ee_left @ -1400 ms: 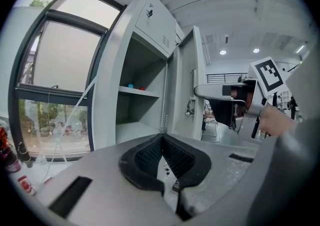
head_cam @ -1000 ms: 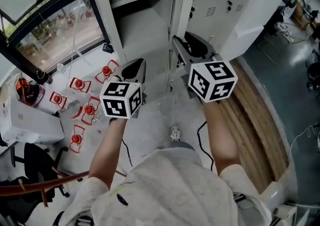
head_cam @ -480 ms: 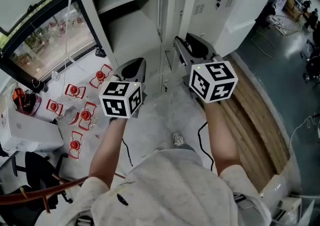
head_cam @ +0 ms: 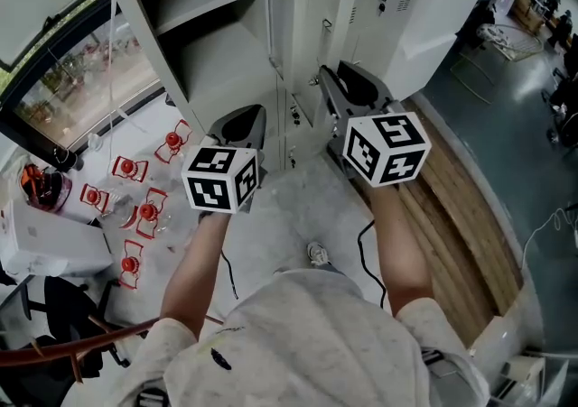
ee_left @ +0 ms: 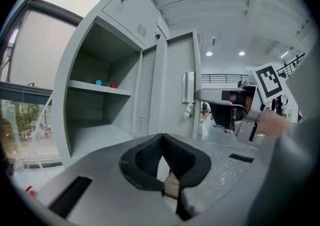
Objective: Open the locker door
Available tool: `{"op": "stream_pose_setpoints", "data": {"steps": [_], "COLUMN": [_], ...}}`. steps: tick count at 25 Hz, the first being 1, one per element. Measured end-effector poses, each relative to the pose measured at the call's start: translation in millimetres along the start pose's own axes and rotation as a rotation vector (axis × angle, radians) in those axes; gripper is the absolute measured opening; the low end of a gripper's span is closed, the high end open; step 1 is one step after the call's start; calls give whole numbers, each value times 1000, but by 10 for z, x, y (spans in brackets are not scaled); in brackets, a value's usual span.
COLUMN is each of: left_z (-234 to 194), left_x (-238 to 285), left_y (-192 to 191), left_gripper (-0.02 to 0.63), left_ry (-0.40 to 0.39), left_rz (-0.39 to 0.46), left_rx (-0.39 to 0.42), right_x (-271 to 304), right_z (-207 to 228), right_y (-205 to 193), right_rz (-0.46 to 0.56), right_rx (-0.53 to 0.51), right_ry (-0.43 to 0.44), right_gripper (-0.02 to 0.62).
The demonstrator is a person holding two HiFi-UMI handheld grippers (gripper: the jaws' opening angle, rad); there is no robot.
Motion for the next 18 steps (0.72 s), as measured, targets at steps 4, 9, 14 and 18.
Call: {"op": "stream_pose_setpoints", "data": {"steps": [4, 9, 14, 18], "left_z": [105, 250, 375, 419], "left_x": [104, 255, 411, 500], "left_y": [5, 33, 76, 98], "left_gripper": [6, 6, 6, 6], "left_ry": [7, 13, 16, 33], "left_rz": [-6, -7, -11, -11], "left_rx": [2, 7, 12, 12], "right_x": [-58, -120, -138, -155], "right_z": [160, 389, 610, 781], "right_y": [-9, -25, -17, -28], "right_rz": [6, 10, 13, 17], "right_rx": [2, 8, 12, 17], "right_ry": [0, 1, 2, 0], "right_gripper": [83, 78, 78, 78]}}
Point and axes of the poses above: the fingertips, and each gripper's own axes: x forward along the fingers, z to its right, y out of its top, the point moved 8 cm from there along -x, backward along the fingers, and after that the axes turned 10 degrees about y, right-handed, at the moved point
